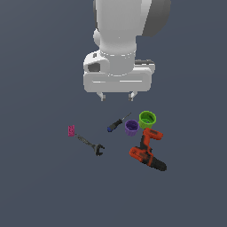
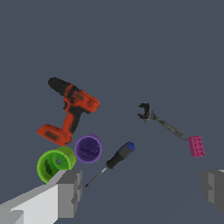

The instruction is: Pick up a designated object from a clutter of objects.

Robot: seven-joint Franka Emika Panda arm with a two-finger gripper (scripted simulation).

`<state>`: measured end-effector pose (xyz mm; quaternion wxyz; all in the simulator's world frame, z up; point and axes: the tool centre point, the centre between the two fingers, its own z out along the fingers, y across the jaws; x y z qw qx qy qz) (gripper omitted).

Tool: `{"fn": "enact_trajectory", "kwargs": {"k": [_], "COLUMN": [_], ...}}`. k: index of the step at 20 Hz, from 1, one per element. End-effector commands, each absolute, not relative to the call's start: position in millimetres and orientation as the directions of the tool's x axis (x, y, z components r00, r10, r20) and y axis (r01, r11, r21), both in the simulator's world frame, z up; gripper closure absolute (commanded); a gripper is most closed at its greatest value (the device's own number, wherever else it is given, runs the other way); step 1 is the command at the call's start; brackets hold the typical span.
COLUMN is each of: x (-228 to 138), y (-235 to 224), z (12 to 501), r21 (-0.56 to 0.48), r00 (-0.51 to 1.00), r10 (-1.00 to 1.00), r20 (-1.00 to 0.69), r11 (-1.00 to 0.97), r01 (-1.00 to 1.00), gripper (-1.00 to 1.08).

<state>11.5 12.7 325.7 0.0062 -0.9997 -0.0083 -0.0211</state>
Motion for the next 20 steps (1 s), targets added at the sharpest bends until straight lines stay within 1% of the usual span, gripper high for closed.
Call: {"fn": "enact_trajectory", "kwargs": {"k": [1, 7, 12, 20], "x": [11.5, 11.2, 11.0, 7.8], "y": [12.6, 24.0, 24.9, 38.3], "z": [325.7, 323.9, 322.6, 305.0], "r21": [-0.012, -0.025, -0.026, -0.036], "r00": [0.999, 0.999, 0.999, 0.999], "r10": [0.016, 0.017, 0.013, -0.036], "r20": [0.042, 0.031, 0.031, 0.029], "r11": [-1.0, -1.0, -1.0, -0.999], "r01": [0.017, 0.017, 0.014, -0.035], "gripper": [-0.2, -0.2, -0.2, -0.2]}}
